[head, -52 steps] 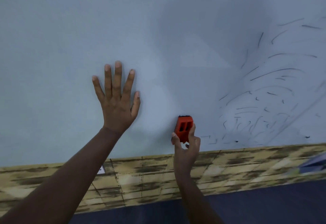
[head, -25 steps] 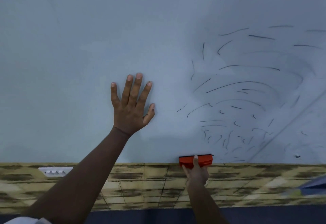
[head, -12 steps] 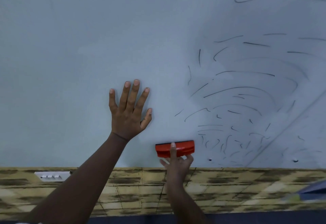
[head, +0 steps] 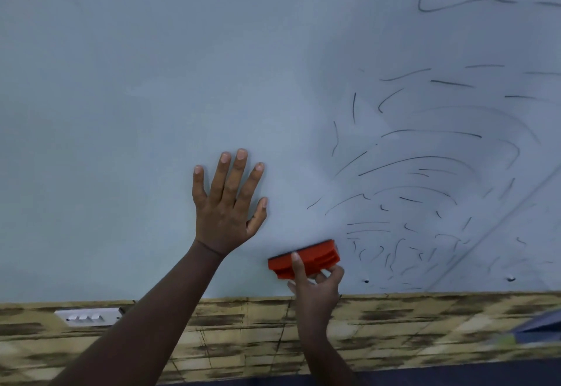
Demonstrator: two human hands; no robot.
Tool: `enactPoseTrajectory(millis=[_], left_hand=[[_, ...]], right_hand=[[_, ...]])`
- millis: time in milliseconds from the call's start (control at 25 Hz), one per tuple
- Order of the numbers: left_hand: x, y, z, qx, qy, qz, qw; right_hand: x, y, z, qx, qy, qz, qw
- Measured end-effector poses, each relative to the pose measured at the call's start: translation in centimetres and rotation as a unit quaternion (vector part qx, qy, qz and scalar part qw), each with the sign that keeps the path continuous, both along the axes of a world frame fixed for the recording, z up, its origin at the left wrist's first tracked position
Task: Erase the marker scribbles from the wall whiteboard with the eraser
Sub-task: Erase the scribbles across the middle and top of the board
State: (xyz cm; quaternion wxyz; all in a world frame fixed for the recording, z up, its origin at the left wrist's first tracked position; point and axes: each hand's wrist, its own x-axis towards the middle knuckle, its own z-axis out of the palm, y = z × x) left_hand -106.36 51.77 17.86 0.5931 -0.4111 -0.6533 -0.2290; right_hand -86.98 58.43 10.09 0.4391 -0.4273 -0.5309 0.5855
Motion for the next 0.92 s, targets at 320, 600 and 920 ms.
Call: enactPoseTrajectory(millis=[320, 600, 920], left_hand=[[-0.2, 0.0, -0.3, 0.004, 0.0, -0.009, 1.0], [-0.2, 0.1, -0.7, 0.008, -0.004, -0.017, 1.0], [0.0, -0.1, -0.9, 0.001, -0.006, -0.009, 1.0]], right_hand=[[2.1, 3.7, 1.3, 0.167, -0.182, -0.045, 0.968], [5.0, 6.9, 0.5, 0.278, -0.299, -0.076, 0.91], [6.0, 8.6, 3.2, 0.325, -0.184, -0.149, 0.915]])
